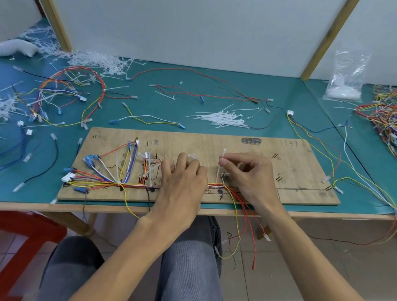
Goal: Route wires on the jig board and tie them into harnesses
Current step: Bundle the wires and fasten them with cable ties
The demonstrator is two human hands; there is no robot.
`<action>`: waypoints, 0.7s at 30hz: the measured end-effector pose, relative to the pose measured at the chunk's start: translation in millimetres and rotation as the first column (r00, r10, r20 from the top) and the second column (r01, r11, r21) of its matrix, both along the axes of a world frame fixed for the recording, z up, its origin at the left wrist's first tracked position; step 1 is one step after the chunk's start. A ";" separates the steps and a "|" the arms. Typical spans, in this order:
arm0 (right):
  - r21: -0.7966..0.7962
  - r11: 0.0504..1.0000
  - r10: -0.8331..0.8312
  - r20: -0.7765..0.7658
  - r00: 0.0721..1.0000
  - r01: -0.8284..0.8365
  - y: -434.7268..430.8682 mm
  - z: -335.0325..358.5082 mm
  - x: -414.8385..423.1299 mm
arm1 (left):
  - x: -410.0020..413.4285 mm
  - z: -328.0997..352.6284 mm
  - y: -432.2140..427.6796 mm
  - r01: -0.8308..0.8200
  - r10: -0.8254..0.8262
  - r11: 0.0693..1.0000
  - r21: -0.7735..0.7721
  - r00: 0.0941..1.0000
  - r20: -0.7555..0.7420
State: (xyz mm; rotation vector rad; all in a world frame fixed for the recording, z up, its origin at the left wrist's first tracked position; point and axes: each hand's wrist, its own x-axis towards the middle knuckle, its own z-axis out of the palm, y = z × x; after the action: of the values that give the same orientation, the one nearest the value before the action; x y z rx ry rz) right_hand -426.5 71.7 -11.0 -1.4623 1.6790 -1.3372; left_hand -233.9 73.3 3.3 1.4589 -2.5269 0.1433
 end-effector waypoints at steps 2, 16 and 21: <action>0.002 0.999 0.033 -0.060 0.998 -0.033 0.7 -0.1 -0.1 | 0.2 -2.4 -0.3 0.004 -0.004 1.000 -0.019 1.000 -0.006; 0.104 0.978 0.205 -0.301 0.931 -0.181 7.5 1.4 -4.1 | 16.2 -21.9 20.0 0.282 -0.335 0.928 -0.246 0.918 -0.214; 0.177 0.960 0.257 -0.247 0.934 -0.217 4.5 4.9 -6.9 | 14.8 -26.3 17.0 0.283 -0.334 0.925 -0.255 0.924 -0.186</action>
State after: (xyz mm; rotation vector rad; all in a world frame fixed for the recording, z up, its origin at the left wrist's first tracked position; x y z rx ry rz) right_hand -433.4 76.2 -6.1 -1.7553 1.6573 -0.8982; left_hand -219.1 90.3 -23.0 0.9191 -2.4226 0.1897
